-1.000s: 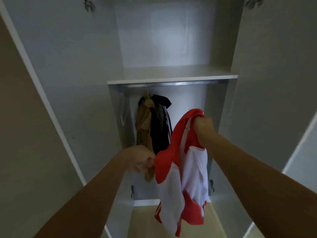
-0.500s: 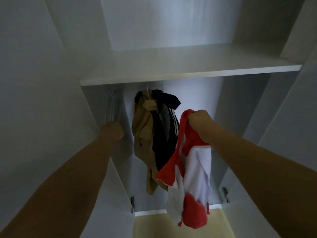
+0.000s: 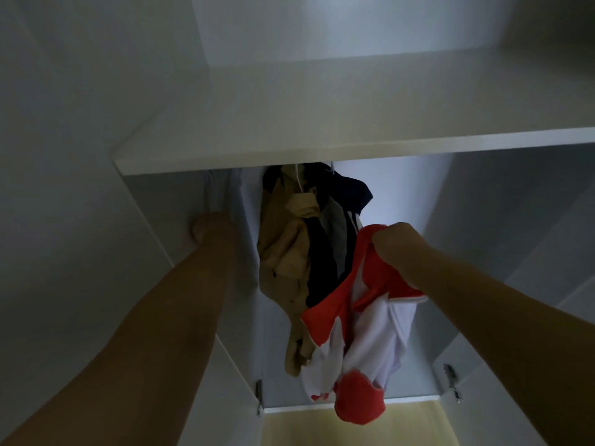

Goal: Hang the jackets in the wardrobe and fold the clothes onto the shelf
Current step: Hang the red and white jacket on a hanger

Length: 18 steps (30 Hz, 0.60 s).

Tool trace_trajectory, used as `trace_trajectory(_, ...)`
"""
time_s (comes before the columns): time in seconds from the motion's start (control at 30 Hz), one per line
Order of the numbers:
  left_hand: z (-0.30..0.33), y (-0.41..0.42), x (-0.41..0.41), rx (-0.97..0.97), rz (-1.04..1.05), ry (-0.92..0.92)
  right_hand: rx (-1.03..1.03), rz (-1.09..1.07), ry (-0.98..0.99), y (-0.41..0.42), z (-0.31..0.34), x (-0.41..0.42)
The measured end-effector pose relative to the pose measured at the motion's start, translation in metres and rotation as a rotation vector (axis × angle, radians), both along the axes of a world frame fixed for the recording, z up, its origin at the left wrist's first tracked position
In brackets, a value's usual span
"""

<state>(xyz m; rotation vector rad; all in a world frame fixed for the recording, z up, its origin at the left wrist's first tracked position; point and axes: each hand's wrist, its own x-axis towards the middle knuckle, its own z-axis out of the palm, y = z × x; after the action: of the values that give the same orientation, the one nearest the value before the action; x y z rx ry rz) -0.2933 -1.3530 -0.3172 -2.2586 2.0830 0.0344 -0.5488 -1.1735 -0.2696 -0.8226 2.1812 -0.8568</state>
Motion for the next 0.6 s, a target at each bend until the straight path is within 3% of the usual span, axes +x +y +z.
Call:
trace_trajectory(0.17,0.001,0.001,-0.007,-0.076,0.039,0.361,-0.011,0.089,0.099,-0.011,-0.001,0.004)
trace_trajectory(0.27,0.015,0.027,-0.025,-0.222,0.134,0.506,-0.038,0.072,0.064,-0.006,0.002,-0.003)
trace_trajectory(0.43,0.023,0.1,-0.036,-0.295,0.025,0.684,-0.069,0.043,-0.158,0.023,0.017,-0.019)
trace_trajectory(0.6,0.032,0.202,-0.04,-0.15,-0.058,0.774,-0.063,-0.096,-0.354,0.056,0.015,-0.051)
